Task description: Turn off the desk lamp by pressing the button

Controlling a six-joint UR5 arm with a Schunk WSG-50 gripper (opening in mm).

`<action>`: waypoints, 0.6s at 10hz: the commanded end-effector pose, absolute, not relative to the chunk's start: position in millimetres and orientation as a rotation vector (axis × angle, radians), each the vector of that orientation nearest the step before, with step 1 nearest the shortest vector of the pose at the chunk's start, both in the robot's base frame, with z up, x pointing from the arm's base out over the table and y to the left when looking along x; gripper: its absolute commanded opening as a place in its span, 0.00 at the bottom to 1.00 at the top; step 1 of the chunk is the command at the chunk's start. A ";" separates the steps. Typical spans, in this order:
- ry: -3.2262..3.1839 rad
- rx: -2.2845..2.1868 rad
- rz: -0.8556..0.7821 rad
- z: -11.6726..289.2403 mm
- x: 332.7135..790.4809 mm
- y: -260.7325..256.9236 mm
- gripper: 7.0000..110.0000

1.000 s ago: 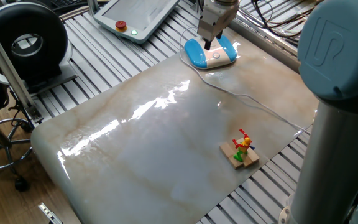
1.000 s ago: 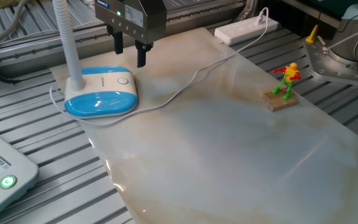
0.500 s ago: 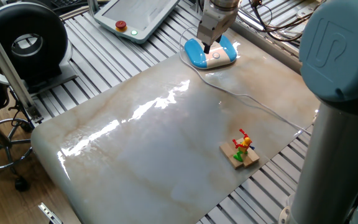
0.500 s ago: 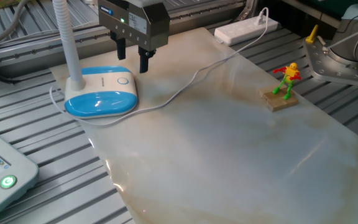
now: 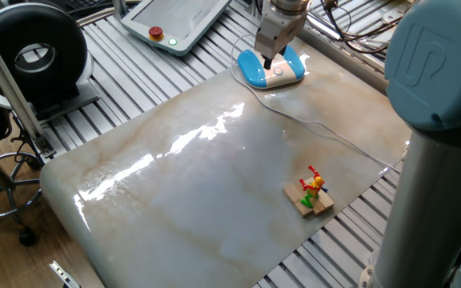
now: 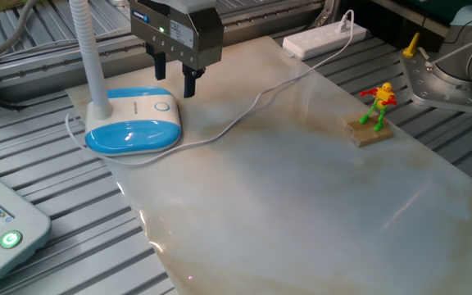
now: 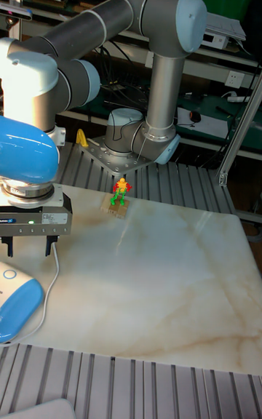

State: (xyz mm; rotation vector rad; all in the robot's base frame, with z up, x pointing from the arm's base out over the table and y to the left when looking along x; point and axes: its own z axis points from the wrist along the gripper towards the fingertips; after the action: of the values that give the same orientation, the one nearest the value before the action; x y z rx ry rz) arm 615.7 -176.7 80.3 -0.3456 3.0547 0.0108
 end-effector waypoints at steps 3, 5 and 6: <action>3.126 -0.341 0.018 84.0 599.0 -179.5 0.57; 3.139 -0.308 0.035 84.1 596.3 -177.1 0.57; 3.140 -0.291 0.037 84.1 596.3 -176.8 0.57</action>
State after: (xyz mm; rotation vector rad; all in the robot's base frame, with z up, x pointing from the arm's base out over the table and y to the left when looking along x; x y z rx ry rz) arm 599.3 -179.4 82.5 -0.3300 3.1262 0.0114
